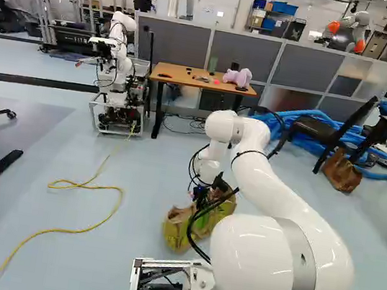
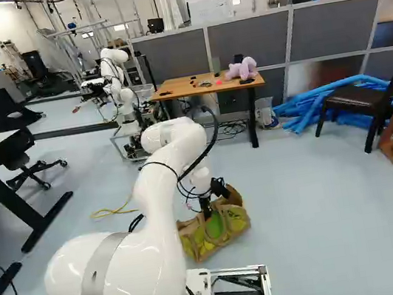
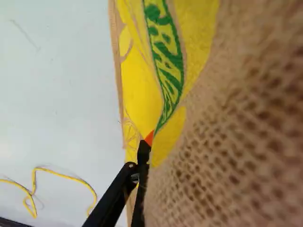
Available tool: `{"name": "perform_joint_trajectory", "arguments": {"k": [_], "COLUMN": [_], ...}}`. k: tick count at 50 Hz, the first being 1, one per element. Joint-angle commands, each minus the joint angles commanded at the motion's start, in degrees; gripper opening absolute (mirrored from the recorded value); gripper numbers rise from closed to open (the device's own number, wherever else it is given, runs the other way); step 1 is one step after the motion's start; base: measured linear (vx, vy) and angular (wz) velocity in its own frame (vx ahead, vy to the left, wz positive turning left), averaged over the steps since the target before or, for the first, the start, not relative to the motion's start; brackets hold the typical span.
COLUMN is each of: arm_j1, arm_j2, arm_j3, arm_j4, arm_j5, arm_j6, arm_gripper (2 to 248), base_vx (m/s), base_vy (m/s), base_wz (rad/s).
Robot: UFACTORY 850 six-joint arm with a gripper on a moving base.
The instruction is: Pick up the bag on the ground and place it on the table
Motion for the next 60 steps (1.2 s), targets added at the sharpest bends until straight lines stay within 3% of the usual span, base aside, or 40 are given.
{"name": "perform_joint_trajectory", "arguments": {"k": [60], "arm_j1": [0.01], "arm_j2": [13.16], "arm_j3": [12.07], "arm_j4": [0.00], "arm_j5": [0.00], "arm_j6": [-35.62], "arm_gripper": [22], "base_vx": [0.000], "base_vy": [0.000], "base_wz": [0.000]}}
